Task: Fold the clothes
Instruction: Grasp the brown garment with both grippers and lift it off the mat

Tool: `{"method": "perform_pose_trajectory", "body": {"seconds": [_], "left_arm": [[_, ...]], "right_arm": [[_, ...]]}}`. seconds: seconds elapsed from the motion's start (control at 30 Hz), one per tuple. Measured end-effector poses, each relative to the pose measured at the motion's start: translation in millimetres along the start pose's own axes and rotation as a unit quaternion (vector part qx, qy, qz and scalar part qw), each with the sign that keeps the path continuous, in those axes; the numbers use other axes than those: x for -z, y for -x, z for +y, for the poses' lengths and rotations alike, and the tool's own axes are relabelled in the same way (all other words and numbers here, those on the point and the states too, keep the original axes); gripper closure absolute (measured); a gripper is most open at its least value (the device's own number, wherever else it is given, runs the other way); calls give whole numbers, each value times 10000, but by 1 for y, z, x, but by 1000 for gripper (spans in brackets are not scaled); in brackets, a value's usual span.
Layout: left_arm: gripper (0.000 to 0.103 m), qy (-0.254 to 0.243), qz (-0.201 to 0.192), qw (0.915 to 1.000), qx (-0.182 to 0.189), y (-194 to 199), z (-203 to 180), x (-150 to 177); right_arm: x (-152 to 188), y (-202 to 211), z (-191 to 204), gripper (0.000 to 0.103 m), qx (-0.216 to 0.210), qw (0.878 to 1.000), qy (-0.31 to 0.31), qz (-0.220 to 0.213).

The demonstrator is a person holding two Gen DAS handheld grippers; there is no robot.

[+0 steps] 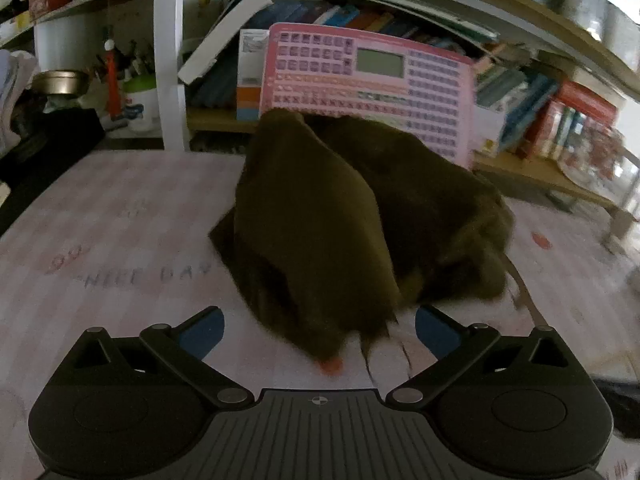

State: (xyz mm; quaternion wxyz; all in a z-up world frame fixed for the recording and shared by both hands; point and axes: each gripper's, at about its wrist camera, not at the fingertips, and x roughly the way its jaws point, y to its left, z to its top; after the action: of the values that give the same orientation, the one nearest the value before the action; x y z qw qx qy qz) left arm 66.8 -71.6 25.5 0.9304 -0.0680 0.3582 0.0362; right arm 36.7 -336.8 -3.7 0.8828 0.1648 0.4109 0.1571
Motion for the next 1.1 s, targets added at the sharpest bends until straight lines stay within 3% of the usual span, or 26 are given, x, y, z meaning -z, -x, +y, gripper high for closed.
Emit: {"method": "perform_pose_trajectory", "body": {"seconds": [0.07,0.1,0.17,0.2,0.23,0.37,0.47,0.67,0.8,0.83,0.9,0.97,1.1], "left_arm": [[3,211,167,9996,-22,-18,5,-12],[8,345,258,9991,-35,-26,9,-17],[36,736,420,9963,-123,-39,19,-23],[71,950,509,9940,-183,-44,24,-25],[91,1162,612,9910,-252,-48,29,-26],[97,1260,506,9906,-142,-30,27,-27],[98,1191,331,9919,291,1,10,-24],[98,1258,-119,9865,1038,62,-23,-31],[98,1130,-540,9832,1327,105,-38,-37],[97,1093,-594,9828,1362,112,-41,-37],[97,1010,-645,9830,1388,125,-47,-37],[97,933,-628,9845,1344,135,-52,-35],[97,948,-601,9858,1252,152,-54,-32]], "right_arm": [[-3,4,-9,10,-64,9998,-205,-35],[-5,5,-14,10,-124,9993,-347,-26],[-7,7,-24,10,-244,9977,-634,-5],[-7,7,-29,10,-315,9961,-825,38],[-8,6,-34,10,-378,9942,-999,102],[-7,2,-48,11,-723,9835,-1615,379],[-6,-1,-57,12,-1072,9738,-1941,499],[-3,-16,-66,12,-1847,9428,-2649,827],[4,-29,-74,12,-2602,8952,-3476,1007],[8,-32,-78,12,-2778,8759,-3804,1048],[19,-39,-87,12,-3158,8192,-4656,1112],[23,-42,-93,12,-3346,7849,-5112,1029],[19,-47,-97,12,-3626,7501,-5478,761]]}}
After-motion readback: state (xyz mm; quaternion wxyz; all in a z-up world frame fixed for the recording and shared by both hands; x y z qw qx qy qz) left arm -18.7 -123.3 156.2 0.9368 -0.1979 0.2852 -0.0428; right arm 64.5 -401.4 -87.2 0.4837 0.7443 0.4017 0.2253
